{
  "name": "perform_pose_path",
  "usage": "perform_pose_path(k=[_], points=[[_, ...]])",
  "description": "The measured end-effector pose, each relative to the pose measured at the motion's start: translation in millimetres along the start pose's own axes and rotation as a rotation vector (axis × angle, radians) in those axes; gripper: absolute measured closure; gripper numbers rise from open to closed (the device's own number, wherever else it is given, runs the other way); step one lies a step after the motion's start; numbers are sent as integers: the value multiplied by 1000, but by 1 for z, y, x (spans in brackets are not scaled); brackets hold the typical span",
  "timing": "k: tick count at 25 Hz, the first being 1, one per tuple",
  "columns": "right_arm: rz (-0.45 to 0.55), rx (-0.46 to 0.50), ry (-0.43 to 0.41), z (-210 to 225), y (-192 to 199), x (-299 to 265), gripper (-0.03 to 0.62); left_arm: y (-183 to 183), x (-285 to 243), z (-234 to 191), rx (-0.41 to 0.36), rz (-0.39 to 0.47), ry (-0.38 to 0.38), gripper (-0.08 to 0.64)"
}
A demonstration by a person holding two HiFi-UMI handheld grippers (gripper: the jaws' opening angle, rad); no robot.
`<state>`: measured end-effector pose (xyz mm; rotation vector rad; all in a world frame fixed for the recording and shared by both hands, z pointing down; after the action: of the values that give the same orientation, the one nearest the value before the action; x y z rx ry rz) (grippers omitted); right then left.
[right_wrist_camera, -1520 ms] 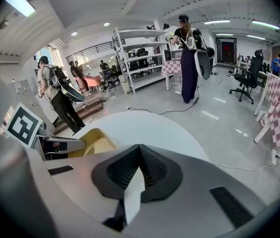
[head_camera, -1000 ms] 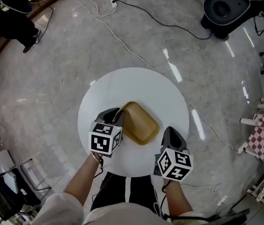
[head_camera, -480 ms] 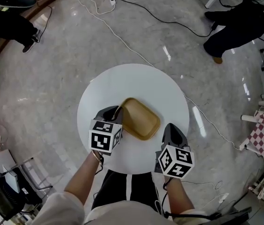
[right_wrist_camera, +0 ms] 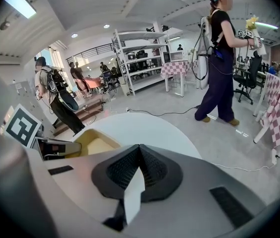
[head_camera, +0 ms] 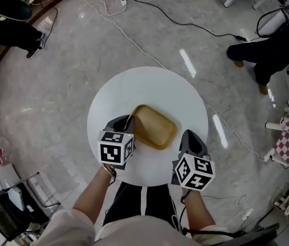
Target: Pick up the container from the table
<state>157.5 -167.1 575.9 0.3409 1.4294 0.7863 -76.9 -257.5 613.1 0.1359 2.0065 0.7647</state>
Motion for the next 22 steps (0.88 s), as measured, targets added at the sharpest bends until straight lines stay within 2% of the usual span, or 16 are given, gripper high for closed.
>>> perform_pose_path(k=[17, 22], points=[[64, 10, -2, -4, -11, 32, 568, 0, 37, 15, 51, 76, -17, 521], [84, 14, 2, -5, -9, 49, 568, -3, 58, 24, 86, 107, -34, 521]])
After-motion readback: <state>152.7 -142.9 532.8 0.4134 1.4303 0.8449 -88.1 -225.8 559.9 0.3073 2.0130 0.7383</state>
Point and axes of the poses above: the fingertips, and each gripper's own axes: x backward along the fingers, z to its right, y out of its underside, the point moved 9 cm from there along x, backward along the fingers, and after that the axes turned 5 degrees about y, right-handed, at the moved point
